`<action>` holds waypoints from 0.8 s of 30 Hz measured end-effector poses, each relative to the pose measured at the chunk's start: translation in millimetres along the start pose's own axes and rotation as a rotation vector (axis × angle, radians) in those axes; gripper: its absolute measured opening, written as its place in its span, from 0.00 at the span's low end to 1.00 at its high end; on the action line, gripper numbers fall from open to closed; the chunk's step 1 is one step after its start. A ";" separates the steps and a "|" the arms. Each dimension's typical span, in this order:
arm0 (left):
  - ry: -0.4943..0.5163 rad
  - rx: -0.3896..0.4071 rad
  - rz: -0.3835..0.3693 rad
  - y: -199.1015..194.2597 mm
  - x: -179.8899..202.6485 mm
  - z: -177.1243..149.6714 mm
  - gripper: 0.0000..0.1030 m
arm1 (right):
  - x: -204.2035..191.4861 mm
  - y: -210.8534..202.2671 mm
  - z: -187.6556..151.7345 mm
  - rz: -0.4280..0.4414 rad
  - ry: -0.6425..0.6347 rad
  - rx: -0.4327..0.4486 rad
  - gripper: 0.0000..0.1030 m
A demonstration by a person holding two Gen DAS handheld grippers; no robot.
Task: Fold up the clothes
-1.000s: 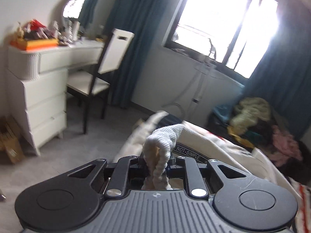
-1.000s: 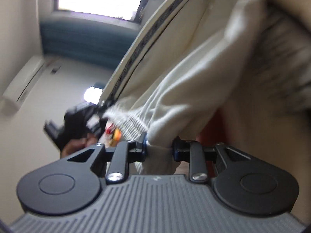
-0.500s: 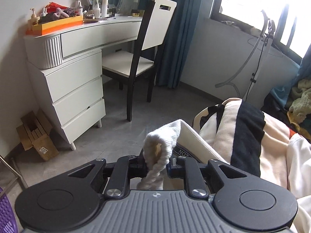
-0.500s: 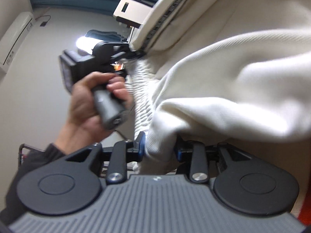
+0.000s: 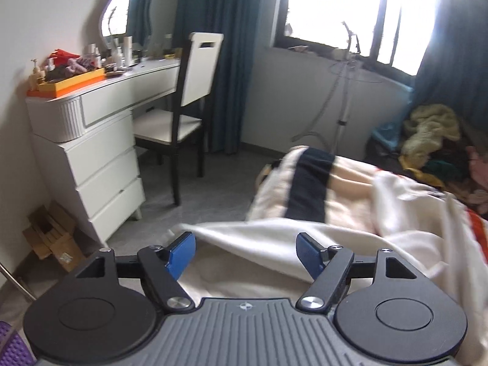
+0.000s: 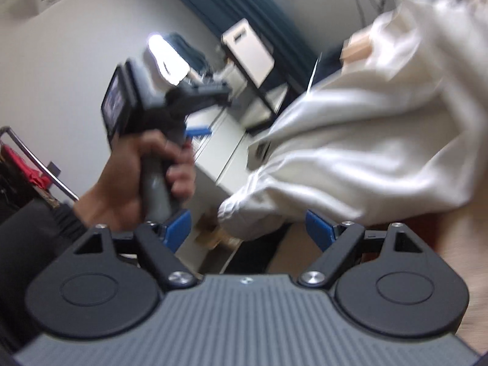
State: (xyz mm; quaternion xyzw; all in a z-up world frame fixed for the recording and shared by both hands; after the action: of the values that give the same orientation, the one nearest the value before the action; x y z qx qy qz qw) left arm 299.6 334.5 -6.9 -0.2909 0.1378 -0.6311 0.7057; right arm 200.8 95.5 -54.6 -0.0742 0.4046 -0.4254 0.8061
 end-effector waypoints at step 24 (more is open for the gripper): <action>-0.083 -0.153 -0.430 9.2 297.9 -188.1 0.73 | 289.3 -270.1 22.3 -0.567 0.127 0.446 0.82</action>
State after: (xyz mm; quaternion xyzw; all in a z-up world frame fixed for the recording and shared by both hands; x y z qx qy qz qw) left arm 250.7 1.0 -109.9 -0.3918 0.0909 -0.7421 0.5362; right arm 137.6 -294.6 -85.0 0.0206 0.3143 -0.7135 0.6258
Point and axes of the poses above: each gripper's, at about its wrist camera, not at the fingertips, and y roughly the way its jaws point, x to its right, z to its top, the point moved 10 cm from there along y, roughly the way its jaws point, and after that the axes turned 7 degrees about -z, right-handed, at the moved point
